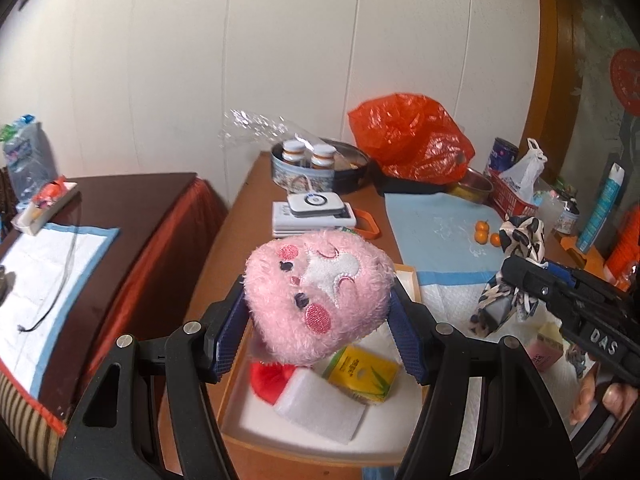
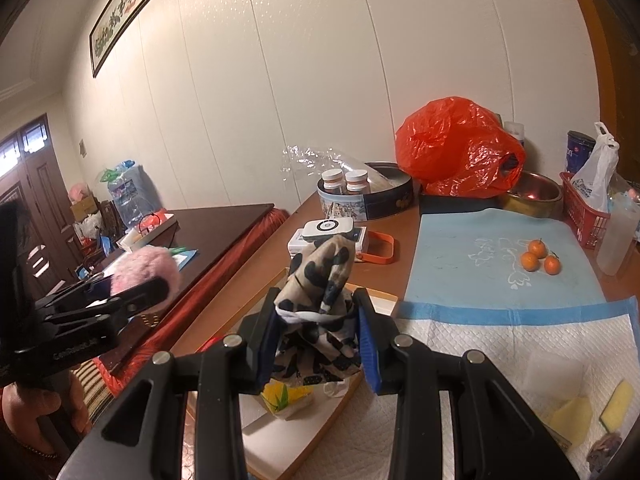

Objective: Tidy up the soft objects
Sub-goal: 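Carry the pink ball and patterned cloth to the tray and release both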

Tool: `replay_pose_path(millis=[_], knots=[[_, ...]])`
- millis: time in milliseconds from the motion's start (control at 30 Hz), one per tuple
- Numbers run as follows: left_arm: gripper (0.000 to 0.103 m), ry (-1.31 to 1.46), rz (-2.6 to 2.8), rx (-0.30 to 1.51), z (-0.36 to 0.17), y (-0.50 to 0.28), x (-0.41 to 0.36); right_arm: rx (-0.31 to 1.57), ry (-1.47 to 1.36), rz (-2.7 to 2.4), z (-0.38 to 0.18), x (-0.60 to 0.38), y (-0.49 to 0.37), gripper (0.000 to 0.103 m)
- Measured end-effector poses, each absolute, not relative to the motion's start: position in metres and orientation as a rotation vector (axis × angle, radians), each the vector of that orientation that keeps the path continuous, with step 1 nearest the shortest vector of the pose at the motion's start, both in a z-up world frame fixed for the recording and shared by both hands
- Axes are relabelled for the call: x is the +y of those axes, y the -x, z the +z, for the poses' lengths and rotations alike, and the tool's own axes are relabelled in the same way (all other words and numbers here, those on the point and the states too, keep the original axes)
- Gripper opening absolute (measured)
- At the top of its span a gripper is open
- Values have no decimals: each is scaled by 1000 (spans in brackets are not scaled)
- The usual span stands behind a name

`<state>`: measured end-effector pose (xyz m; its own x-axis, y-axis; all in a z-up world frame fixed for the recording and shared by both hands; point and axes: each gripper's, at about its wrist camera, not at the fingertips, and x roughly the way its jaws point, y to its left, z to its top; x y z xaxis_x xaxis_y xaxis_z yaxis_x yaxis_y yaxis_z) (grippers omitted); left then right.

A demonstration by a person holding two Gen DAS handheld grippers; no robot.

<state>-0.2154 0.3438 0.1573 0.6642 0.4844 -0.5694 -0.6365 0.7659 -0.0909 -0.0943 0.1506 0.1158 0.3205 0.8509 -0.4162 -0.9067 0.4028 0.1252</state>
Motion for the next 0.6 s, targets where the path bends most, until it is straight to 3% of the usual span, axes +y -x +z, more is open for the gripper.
replay_pose_path(millis=[300, 600], knots=[[66, 386, 640, 673, 120, 165, 410, 563, 147, 1176, 103, 206, 80, 35], [67, 426, 650, 779, 76, 152, 428, 752, 209, 1145, 44, 253, 75, 38]])
